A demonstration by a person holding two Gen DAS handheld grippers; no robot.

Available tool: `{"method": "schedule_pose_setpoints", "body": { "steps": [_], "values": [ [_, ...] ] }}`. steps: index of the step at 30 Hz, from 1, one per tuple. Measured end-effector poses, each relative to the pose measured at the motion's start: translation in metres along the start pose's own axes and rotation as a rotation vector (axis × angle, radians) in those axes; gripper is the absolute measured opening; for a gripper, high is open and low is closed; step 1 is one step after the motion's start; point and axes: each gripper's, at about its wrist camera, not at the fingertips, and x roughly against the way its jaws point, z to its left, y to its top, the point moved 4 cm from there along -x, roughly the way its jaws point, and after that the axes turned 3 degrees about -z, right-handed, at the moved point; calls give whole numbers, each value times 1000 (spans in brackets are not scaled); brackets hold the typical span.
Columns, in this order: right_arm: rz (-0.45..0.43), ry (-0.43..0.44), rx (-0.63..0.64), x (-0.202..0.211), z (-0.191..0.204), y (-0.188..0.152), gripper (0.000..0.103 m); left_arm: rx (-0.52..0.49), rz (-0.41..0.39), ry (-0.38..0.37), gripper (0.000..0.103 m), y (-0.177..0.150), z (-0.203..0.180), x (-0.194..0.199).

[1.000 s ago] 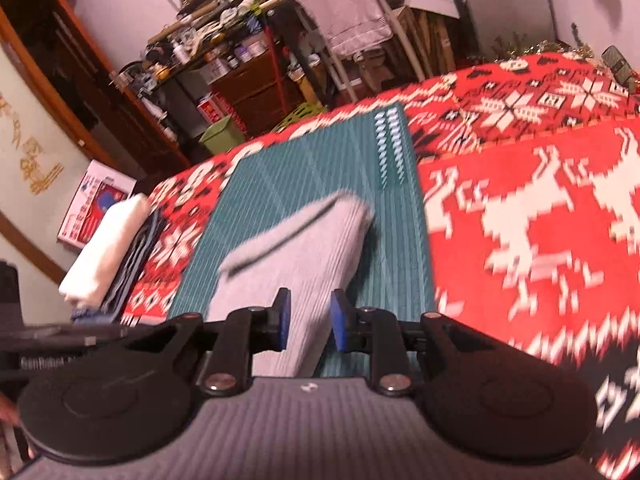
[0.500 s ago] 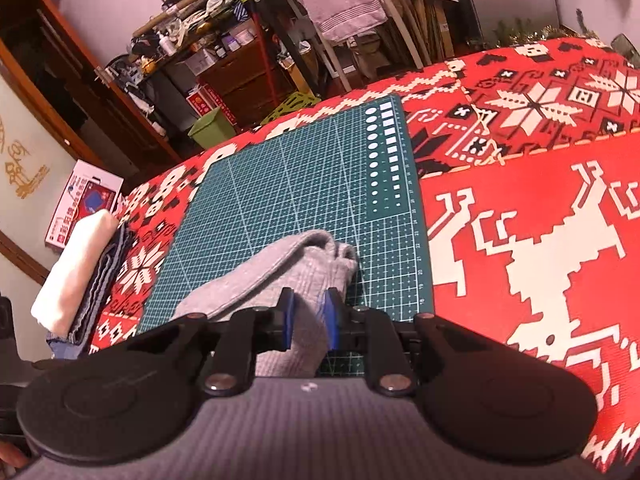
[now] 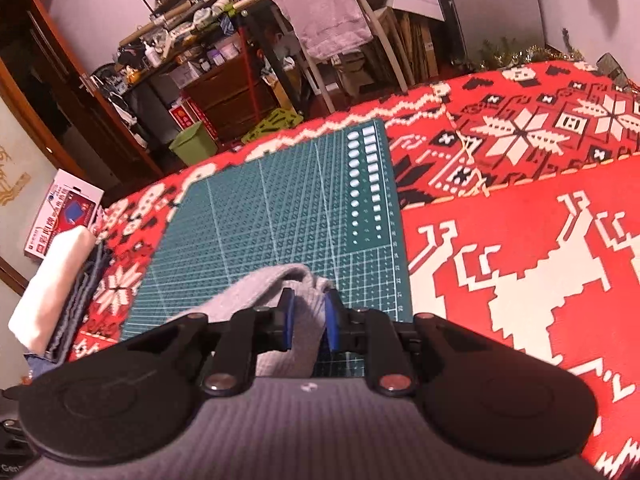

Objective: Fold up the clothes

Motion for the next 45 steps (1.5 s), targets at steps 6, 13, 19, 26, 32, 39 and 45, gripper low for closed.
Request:
{"method": "schedule_pose_setpoints", "body": {
  "steps": [6,13,19,26,32,39,45],
  "values": [
    [5,14,108,29,34,-19,18,20,-16,-2,8,-5,-2,10],
    [47,71,137,54,65,-61,19,2,-18,12,8,-20,-7,24],
    [25,50,169,78,74,-76,19,-5,-23,41,19,-29,-8,37],
    [-8,21,197,102,79,-87,33,-26,-31,102,38,-40,-13,51],
    [-25,14,228,116,84,-91,78,-42,-71,179,70,-43,-16,62],
    [-51,18,233,129,87,-87,102,-47,-141,242,86,-40,-17,75],
    [-64,-5,253,134,88,-79,103,-86,-198,306,92,-37,-21,84]
  ]
}}
